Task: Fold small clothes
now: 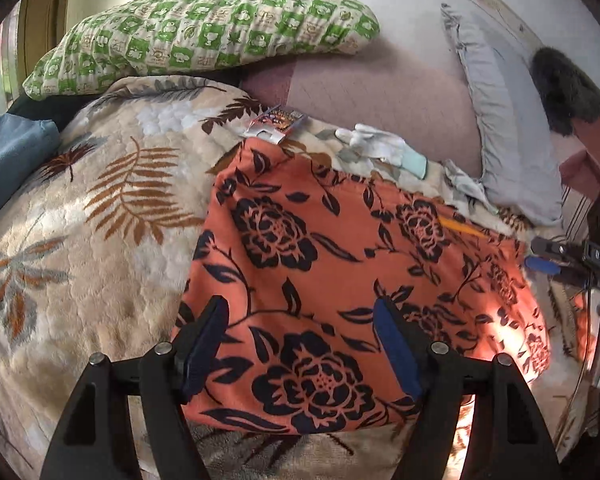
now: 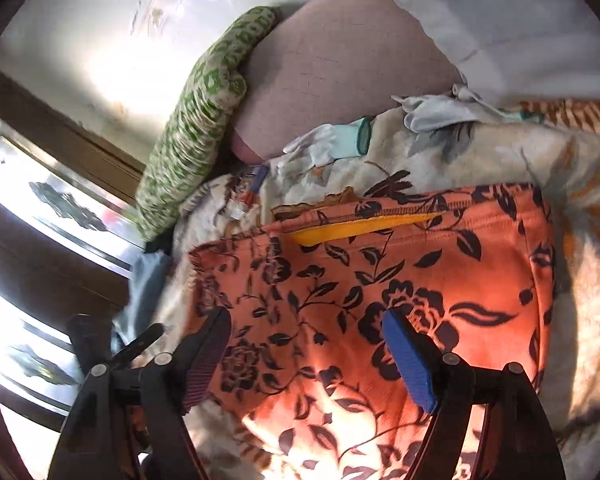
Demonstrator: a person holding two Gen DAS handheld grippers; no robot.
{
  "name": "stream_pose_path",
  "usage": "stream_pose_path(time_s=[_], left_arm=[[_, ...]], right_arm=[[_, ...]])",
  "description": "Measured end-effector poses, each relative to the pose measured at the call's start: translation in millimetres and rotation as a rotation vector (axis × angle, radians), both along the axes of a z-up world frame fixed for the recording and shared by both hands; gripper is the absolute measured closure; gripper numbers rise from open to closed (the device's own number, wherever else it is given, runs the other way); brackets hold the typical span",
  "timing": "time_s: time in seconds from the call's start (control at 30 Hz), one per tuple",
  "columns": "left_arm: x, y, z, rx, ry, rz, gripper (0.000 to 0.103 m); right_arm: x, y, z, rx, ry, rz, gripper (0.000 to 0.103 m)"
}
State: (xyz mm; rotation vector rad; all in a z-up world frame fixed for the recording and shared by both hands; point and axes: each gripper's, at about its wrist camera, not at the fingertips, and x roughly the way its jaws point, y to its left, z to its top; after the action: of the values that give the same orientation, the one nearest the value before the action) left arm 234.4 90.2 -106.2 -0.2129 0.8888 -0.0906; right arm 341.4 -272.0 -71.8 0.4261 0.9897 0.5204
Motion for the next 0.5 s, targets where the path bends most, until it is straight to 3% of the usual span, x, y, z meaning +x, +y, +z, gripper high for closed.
stream_pose_path(time_s=[0.1, 0.17, 0.27, 0.43, 0.5], left_arm=[[-1, -14, -19, 0.106, -0.024, 0.01, 0.028], [1, -14, -30, 0.134, -0.018, 0.026, 0.028], [3, -9, -39, 0.124, -0.019, 0.023, 0.028], [1, -2, -38, 0.103, -0.027, 0.015, 0.028], [3, 0, -38, 0.082, -0.019, 0.029, 0.028]], right_arm=[[19, 24, -15, -0.245, -0.004, 0.009, 0.023], [22, 32, -27, -0.264, 0.037, 0.049, 0.023], [22, 57, -29, -0.257, -0.008, 0.086, 0.023], [57, 64, -45, -0.311, -0.002, -0.043, 0.035], [65, 61, -47, -0.333, 0.008, -0.032, 0.038]])
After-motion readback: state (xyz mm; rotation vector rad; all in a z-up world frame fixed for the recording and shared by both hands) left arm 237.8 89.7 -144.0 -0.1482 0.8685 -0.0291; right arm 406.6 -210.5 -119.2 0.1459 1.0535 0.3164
